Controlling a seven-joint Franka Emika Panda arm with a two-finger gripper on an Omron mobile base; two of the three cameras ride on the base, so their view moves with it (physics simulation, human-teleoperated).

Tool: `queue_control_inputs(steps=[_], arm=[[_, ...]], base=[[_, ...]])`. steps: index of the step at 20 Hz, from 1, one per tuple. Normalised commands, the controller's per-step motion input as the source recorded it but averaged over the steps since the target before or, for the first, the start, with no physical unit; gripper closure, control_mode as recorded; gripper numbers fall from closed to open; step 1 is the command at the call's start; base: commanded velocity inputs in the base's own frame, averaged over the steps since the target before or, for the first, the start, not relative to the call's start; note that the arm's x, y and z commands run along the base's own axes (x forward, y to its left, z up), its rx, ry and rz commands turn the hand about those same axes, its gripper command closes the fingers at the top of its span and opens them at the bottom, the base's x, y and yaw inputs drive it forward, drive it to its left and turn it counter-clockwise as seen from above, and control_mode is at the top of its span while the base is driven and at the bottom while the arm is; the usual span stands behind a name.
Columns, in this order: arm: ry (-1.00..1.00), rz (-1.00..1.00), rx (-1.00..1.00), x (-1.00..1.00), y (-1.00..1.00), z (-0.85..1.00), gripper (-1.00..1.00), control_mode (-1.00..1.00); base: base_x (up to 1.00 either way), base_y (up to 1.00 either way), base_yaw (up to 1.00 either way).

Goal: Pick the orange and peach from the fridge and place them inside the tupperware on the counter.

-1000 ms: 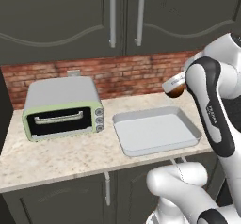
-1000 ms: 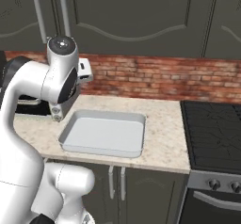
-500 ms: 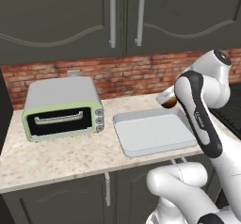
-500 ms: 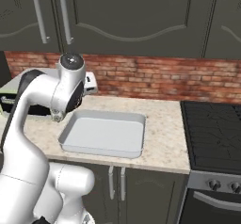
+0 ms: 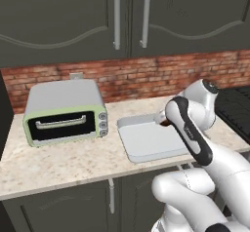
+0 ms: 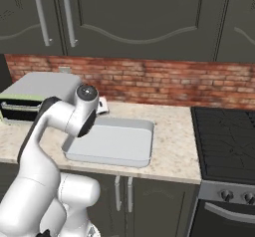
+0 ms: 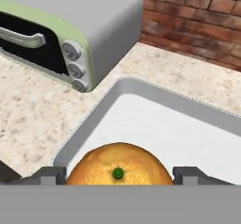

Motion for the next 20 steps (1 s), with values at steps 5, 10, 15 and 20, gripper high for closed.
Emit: queue_control_inputs(steps=[5, 10, 15, 20], arm=[[0.03, 0.0, 0.0, 0.3, -0.03, -0.66, 1.0, -1.0], [0.12, 0.0, 0.0, 0.17, -0.11, -0.39, 1.0, -1.0], [0.16, 0.0, 0.0, 0.18, -0.13, -0.2, 1.0, -1.0], [0.05, 0.0, 0.0, 0.21, -0.03, -0.25, 1.0, -1.0]], base=[[0.0, 0.0, 0.0], [0.0, 0.0, 0.0], [0.0, 0.0, 0.0], [0.0, 0.0, 0.0]])
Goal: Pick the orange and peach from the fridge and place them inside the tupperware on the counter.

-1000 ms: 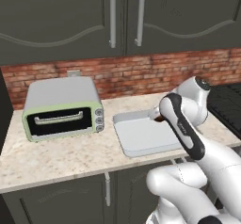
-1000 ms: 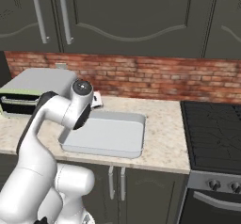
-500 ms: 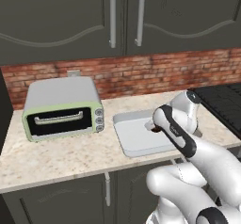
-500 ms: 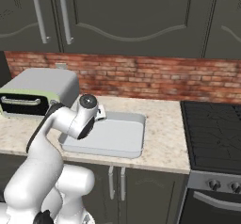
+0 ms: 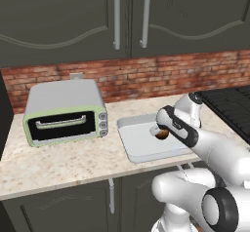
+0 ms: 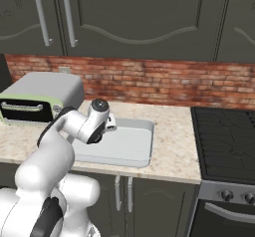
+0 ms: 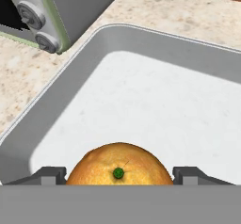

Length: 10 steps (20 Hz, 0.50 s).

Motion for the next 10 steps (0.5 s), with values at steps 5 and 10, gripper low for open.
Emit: queue_control_inputs(steps=[5, 10], arm=[[0.0, 0.0, -0.02, 0.3, 0.0, -0.32, 1.0, -1.0], [0.0, -0.01, -0.02, 0.39, 0.0, -0.34, 1.0, -1.0]], base=[[0.0, 0.0, 0.0], [0.0, 0.0, 0.0]])
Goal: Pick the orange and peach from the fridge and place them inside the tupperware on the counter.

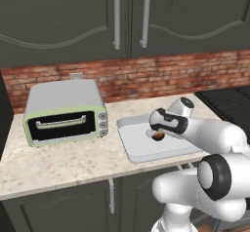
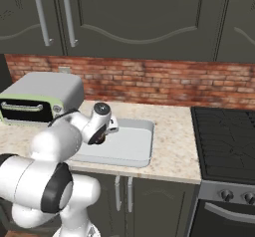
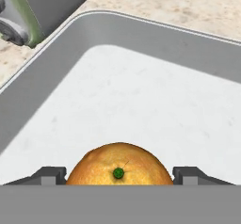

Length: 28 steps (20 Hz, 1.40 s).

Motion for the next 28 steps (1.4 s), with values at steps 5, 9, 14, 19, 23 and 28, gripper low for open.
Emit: queue_control_inputs(steps=[5, 9, 14, 19, 23, 28], arm=[[0.05, -0.01, 0.0, 0.5, 0.0, -0.06, -1.0, -1.0], [0.02, 0.0, 0.0, 0.49, 0.0, -0.01, -1.0, -1.0], [0.03, 0.0, 0.0, 0.04, -0.07, 0.07, -1.0, -1.0], [0.01, 0.0, 0.0, -0.47, -0.17, 0.41, -1.0, -1.0], [0.0, 0.0, 0.0, -0.93, -0.27, 0.72, -1.0, -1.0], [-0.04, 0.0, 0.0, -0.99, -0.19, 0.89, -1.0, -1.0]], base=[[0.0, 0.0, 0.0], [0.0, 0.0, 0.0], [0.0, 0.0, 0.0], [0.0, 0.0, 0.0], [0.0, 0.0, 0.0], [0.0, 0.0, 0.0]])
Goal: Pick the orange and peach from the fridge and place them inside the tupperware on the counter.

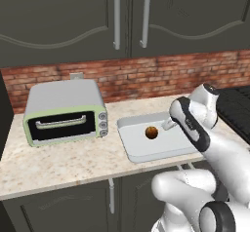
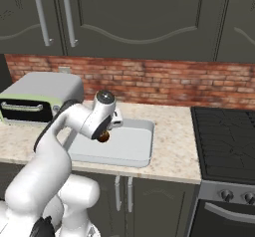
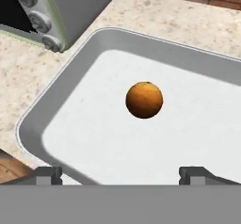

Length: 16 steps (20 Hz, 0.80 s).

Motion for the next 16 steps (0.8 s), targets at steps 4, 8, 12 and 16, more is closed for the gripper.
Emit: queue_control_inputs(steps=[4, 8, 12, 16], arm=[[-0.1, -0.05, 0.0, -0.99, -0.01, 1.0, -1.0, -1.0], [-0.1, -0.13, 0.0, -0.79, 0.0, 1.0, -1.0, -1.0], [-0.06, -0.1, 0.0, -0.69, 0.0, 1.0, -1.0, -1.0], [0.0, -0.07, 0.0, -0.58, -0.04, 0.95, -1.0, -1.0]], base=[[0.0, 0.0, 0.0], [0.0, 0.0, 0.0], [0.0, 0.0, 0.0], [0.0, 0.0, 0.0]])
